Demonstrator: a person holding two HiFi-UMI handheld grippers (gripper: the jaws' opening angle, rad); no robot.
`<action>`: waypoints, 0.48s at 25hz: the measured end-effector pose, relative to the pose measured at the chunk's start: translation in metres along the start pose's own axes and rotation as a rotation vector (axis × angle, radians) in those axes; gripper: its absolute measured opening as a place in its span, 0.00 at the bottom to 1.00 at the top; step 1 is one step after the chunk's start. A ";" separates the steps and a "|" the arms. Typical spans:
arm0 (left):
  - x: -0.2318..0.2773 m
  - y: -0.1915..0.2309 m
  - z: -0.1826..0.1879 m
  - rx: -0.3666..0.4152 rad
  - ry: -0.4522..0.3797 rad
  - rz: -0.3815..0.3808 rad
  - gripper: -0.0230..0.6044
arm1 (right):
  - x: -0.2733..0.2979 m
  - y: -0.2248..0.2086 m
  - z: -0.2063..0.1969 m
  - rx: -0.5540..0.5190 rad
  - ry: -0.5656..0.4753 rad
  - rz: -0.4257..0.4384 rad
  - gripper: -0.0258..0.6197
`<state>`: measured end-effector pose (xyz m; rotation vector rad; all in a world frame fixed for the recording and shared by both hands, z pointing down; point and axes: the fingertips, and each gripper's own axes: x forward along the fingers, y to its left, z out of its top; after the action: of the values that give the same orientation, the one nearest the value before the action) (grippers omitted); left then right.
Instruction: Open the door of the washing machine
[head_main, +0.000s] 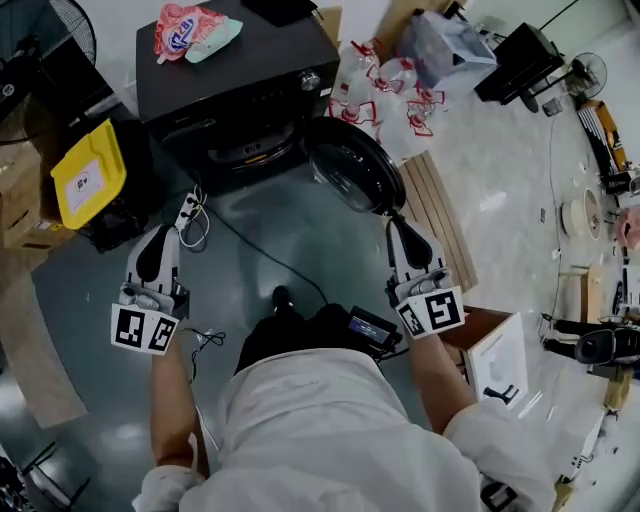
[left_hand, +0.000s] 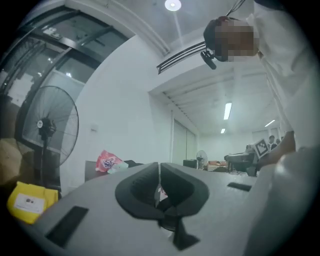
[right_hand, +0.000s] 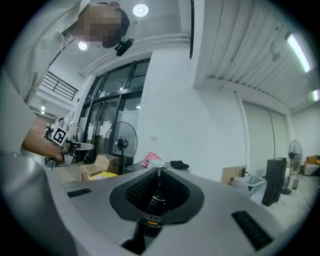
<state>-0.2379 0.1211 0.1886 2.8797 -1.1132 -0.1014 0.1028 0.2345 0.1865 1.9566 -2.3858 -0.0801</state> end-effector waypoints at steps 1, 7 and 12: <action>-0.013 -0.002 0.007 0.016 0.000 0.010 0.07 | -0.004 0.008 0.006 -0.012 -0.006 0.012 0.10; -0.061 -0.046 0.023 0.039 -0.010 0.014 0.07 | -0.060 0.031 0.025 -0.040 -0.065 0.010 0.10; -0.098 -0.110 0.025 0.006 -0.011 -0.062 0.07 | -0.137 0.062 0.036 -0.041 -0.075 -0.038 0.10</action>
<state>-0.2387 0.2674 0.1594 2.9235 -1.0276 -0.1165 0.0666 0.3813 0.1543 2.0157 -2.3720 -0.2069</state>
